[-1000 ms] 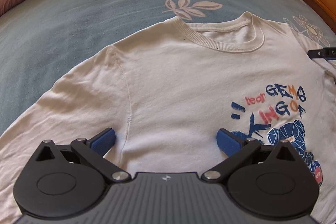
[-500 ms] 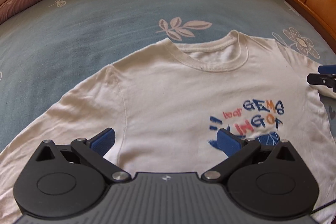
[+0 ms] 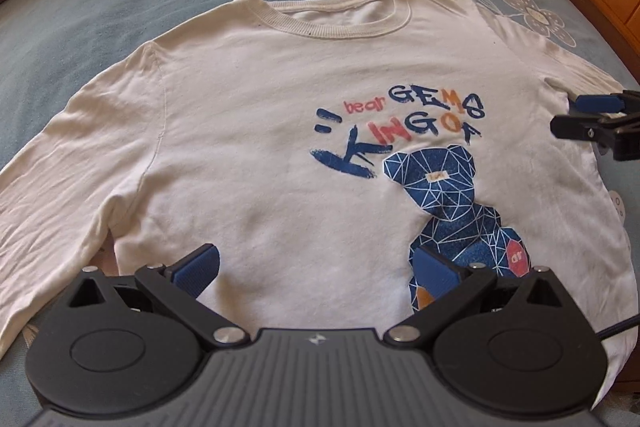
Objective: Fold clothes
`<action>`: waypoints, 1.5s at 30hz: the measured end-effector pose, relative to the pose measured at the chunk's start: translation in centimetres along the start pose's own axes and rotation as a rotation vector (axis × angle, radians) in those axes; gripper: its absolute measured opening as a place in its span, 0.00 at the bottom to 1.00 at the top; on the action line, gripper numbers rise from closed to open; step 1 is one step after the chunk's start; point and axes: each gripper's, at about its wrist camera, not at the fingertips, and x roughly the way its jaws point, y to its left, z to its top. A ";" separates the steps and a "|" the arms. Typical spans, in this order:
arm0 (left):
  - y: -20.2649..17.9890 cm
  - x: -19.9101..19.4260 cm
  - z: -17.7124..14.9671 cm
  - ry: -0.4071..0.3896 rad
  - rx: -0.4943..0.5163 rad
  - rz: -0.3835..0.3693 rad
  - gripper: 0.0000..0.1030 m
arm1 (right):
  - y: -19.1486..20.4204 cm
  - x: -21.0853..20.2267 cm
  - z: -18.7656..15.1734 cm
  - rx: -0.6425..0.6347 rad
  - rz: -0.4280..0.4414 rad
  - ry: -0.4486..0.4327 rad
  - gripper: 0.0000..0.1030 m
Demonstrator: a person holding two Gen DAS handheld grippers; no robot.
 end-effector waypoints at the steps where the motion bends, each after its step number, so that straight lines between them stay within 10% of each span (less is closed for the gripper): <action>1: -0.2 0.1 0.1 0.002 0.005 -0.002 0.99 | -0.9 0.0 0.2 0.012 -0.034 -0.017 1.00; 39: -1.9 2.1 1.5 0.125 0.044 0.045 1.00 | -22.4 -7.1 -7.2 0.456 -0.471 -0.096 1.00; 45: -2.0 2.2 1.6 0.129 0.045 0.048 1.00 | -23.9 -3.8 -3.5 0.408 -0.356 -0.126 1.00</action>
